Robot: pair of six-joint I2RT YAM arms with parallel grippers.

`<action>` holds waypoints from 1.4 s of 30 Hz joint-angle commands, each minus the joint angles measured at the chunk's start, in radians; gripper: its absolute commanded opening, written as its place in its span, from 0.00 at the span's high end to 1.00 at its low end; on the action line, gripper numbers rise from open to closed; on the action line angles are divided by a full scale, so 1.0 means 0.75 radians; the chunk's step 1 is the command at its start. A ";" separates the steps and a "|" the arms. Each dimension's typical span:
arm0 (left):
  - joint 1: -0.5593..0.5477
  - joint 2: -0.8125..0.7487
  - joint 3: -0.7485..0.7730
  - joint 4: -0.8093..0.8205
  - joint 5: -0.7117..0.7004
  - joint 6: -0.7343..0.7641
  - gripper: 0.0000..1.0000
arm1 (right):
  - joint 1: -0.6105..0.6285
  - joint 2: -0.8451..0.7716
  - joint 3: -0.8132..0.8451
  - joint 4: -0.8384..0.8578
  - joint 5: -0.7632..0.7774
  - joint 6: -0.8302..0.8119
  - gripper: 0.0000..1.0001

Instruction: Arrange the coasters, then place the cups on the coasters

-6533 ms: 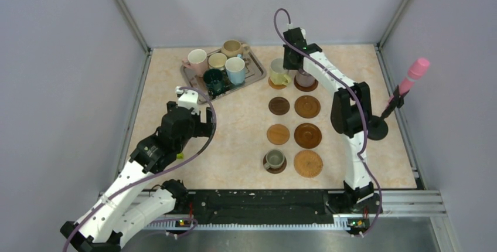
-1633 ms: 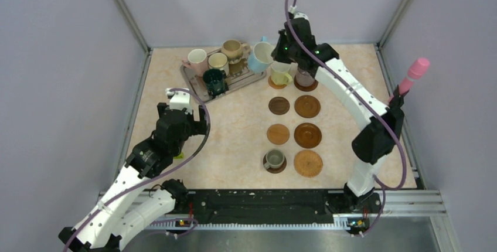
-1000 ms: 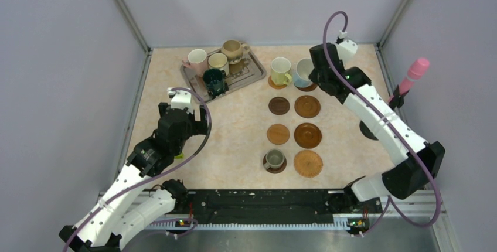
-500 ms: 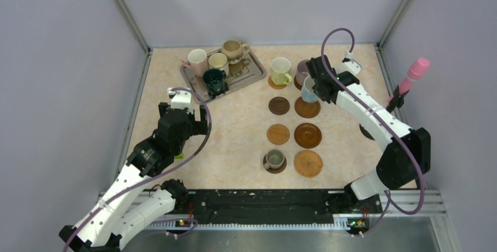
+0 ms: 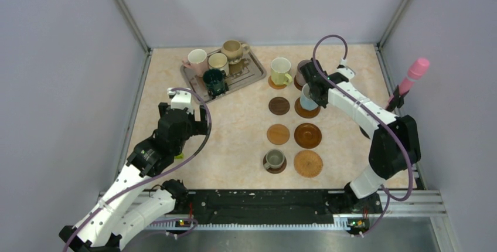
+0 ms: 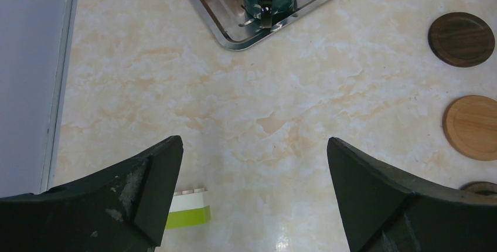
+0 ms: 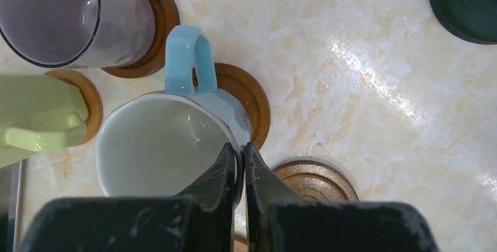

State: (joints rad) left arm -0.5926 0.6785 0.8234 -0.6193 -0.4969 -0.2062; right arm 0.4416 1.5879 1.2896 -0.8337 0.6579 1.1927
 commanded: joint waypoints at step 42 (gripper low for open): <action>-0.001 -0.013 -0.003 0.049 -0.019 -0.003 0.01 | -0.077 0.017 0.067 0.083 -0.098 0.072 0.63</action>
State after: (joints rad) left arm -0.5926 0.6765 0.8234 -0.6197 -0.4988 -0.2062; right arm 0.3923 1.6436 1.2903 -0.7910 0.6025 1.2427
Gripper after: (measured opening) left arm 0.986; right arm 0.327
